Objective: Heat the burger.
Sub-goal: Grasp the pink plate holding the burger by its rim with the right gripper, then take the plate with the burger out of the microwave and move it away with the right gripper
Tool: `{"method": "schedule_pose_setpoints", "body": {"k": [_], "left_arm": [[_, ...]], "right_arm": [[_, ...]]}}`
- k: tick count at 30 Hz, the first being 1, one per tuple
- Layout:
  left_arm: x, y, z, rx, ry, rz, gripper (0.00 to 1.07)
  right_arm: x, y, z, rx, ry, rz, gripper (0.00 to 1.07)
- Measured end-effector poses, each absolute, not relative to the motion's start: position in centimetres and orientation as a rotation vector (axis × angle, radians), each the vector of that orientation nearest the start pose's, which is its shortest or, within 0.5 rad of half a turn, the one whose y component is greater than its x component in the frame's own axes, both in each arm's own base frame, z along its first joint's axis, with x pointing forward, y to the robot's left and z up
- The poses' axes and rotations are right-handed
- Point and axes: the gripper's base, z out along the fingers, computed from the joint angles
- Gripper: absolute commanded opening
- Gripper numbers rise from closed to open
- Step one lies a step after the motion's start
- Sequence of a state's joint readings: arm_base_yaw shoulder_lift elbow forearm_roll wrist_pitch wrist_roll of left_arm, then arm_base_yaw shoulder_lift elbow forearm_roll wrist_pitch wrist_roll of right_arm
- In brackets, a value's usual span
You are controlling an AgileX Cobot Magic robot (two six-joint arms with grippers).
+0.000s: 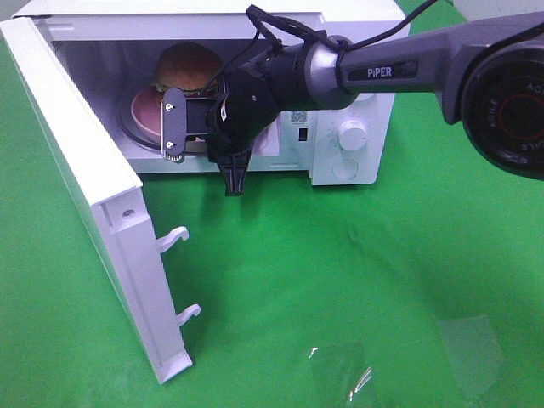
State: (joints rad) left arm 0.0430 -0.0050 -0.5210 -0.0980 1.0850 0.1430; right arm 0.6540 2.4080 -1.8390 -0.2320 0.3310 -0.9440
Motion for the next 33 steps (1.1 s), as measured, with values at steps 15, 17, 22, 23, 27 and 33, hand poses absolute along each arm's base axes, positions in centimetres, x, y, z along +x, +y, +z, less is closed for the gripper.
{"method": "schedule_pose_setpoints", "body": {"k": [15, 17, 22, 23, 27, 33], "left_arm": [[-0.9, -0.8, 28.1, 0.109, 2.036, -0.001, 0.98], [-0.9, -0.8, 28.1, 0.109, 2.036, -0.001, 0.98], [-0.9, -0.8, 28.1, 0.109, 2.036, -0.001, 0.98], [-0.9, -0.8, 28.1, 0.109, 2.036, -0.001, 0.98], [-0.9, -0.8, 28.1, 0.109, 2.036, -0.001, 0.98], [-0.9, -0.8, 28.1, 0.109, 2.036, -0.001, 0.98]], "right_arm": [[41.9, 31.1, 13.8, -1.946, 1.532, -0.361, 0.0], [41.8, 31.0, 14.3, -1.958, 1.546, -0.362, 0.0], [41.3, 30.6, 14.8, -1.982, 1.538, -0.37, 0.0], [41.0, 30.4, 14.9, -1.987, 1.529, -0.375, 0.0], [40.2, 30.1, 14.9, -2.01, 1.499, -0.384, 0.0], [38.9, 29.2, 15.2, -2.023, 1.435, -0.403, 0.0]]}}
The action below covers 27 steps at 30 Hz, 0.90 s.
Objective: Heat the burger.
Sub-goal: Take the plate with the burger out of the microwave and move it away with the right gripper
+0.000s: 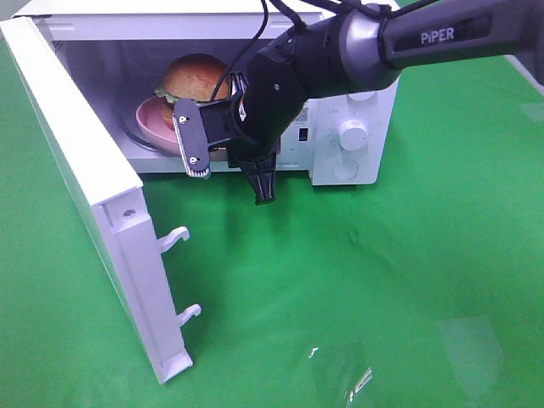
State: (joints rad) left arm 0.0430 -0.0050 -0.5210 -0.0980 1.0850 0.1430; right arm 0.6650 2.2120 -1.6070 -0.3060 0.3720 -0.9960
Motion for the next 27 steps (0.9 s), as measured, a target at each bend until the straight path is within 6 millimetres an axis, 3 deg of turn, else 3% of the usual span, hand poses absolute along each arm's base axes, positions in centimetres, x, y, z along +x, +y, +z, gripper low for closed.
{"method": "schedule_pose_setpoints", "body": {"k": [27], "left_arm": [[-0.9, -0.8, 28.1, 0.109, 2.036, -0.001, 0.98]], "right_arm": [[33.6, 26.1, 16.5, -2.057, 1.205, -0.429, 0.0]]}}
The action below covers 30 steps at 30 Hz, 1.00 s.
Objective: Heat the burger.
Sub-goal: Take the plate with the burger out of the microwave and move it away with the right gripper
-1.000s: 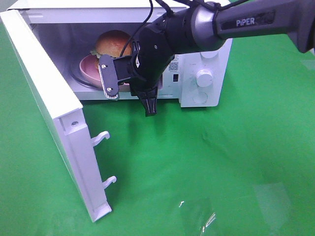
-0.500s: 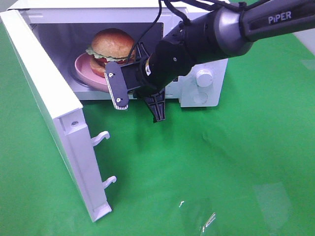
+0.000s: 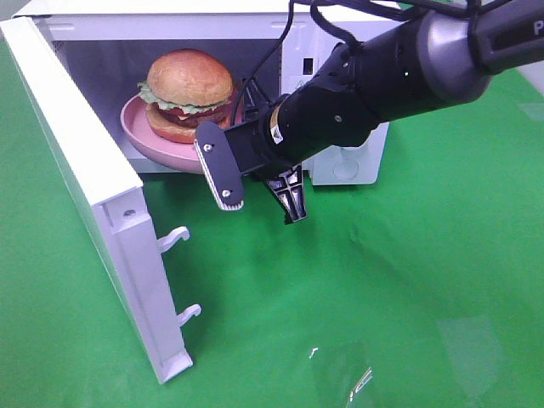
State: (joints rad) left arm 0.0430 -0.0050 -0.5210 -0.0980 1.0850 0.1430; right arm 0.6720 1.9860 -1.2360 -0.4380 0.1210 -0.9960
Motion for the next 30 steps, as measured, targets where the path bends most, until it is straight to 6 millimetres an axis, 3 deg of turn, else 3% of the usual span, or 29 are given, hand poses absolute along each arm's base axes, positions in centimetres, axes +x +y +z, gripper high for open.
{"method": "schedule_pose_setpoints", "body": {"k": [17, 30], "left_arm": [[-0.9, -0.8, 28.1, 0.109, 2.036, -0.001, 0.98], [-0.9, -0.8, 28.1, 0.109, 2.036, -0.001, 0.98]], "right_arm": [[27.9, 21.9, 17.7, -2.093, 1.191, -0.404, 0.0], [25.2, 20.1, 18.3, -2.105, 1.202, -0.394, 0.0]]}}
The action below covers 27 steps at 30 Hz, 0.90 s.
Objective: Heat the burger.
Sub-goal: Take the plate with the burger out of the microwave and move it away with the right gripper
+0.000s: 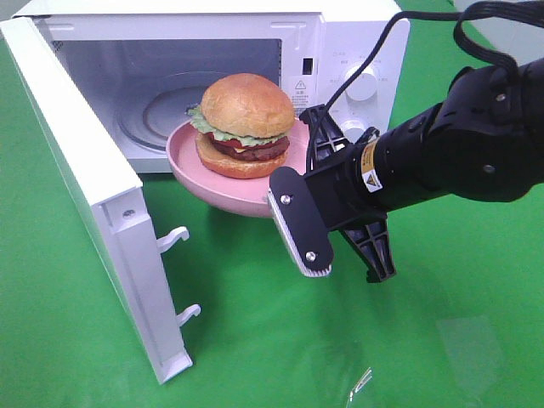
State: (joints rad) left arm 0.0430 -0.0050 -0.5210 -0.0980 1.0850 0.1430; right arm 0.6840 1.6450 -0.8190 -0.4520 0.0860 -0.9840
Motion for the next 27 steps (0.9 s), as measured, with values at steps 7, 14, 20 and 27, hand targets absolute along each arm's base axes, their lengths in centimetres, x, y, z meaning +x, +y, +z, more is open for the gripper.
{"method": "schedule_pose_setpoints", "body": {"k": [7, 14, 20, 27], "left_arm": [[-0.9, -0.8, 28.1, 0.109, 2.036, -0.001, 0.98], [-0.9, -0.8, 28.1, 0.109, 2.036, -0.001, 0.98], [-0.9, -0.8, 28.1, 0.109, 2.036, -0.001, 0.98], [-0.9, -0.8, 28.1, 0.109, 2.036, -0.001, 0.98]], "right_arm": [[23.3, 18.6, 18.7, -2.091, 1.25, -0.38, 0.0], [21.6, 17.0, 19.4, -2.088, 1.263, -0.394, 0.0], [19.8, 15.3, 19.6, -2.098, 1.281, -0.405, 0.0], [18.1, 13.7, 20.7, -2.049, 1.316, -0.419, 0.0]]}}
